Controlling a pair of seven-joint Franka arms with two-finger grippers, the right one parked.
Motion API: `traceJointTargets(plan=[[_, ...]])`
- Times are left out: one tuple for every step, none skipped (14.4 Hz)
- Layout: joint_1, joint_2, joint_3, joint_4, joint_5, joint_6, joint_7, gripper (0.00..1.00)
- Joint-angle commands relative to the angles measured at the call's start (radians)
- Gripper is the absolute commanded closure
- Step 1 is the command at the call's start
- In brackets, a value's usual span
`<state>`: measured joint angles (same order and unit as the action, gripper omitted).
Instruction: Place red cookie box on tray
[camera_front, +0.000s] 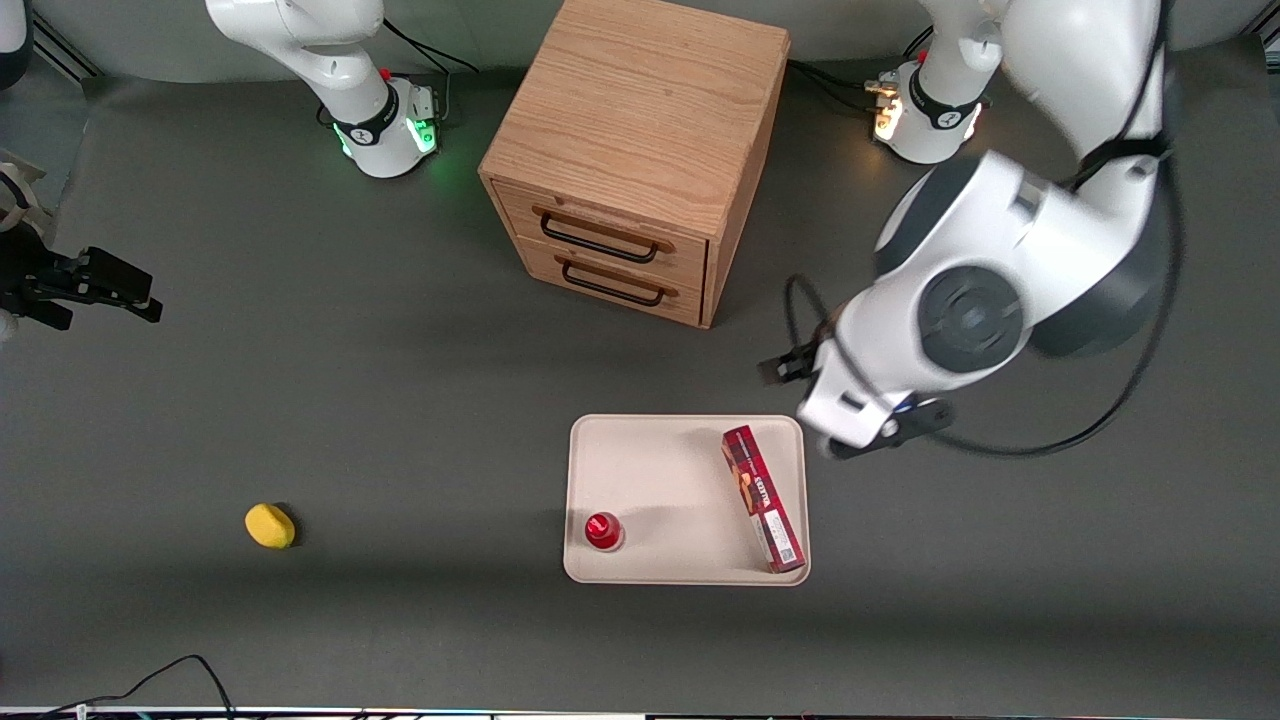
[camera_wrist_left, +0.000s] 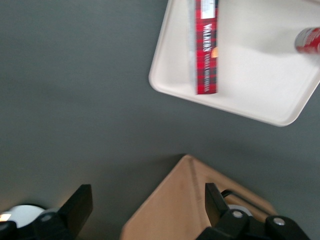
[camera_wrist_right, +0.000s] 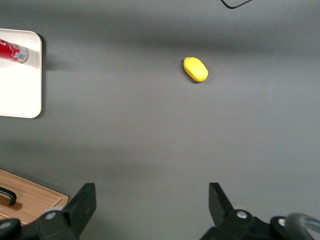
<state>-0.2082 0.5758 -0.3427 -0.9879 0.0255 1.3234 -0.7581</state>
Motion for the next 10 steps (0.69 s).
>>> traceJointTargets(plan=[[0.029,-0.224,0.080,-0.279,-0.001,0.026,0.172,0.00],[0.029,-0.276,0.117,-0.329,-0.004,0.026,0.239,0.00],[0.029,-0.325,0.152,-0.371,-0.016,0.026,0.302,0.00],[0.027,-0.386,0.219,-0.432,-0.036,0.030,0.385,0.00],[0.027,-0.430,0.262,-0.478,-0.038,0.039,0.455,0.00],[0.026,-0.468,0.298,-0.520,-0.036,0.059,0.514,0.00],[0.024,-0.500,0.333,-0.558,-0.035,0.074,0.560,0.00],[0.024,-0.528,0.371,-0.587,-0.032,0.088,0.615,0.00],[0.023,-0.542,0.408,-0.600,-0.027,0.095,0.670,0.00],[0.023,-0.548,0.445,-0.600,-0.022,0.094,0.716,0.00]])
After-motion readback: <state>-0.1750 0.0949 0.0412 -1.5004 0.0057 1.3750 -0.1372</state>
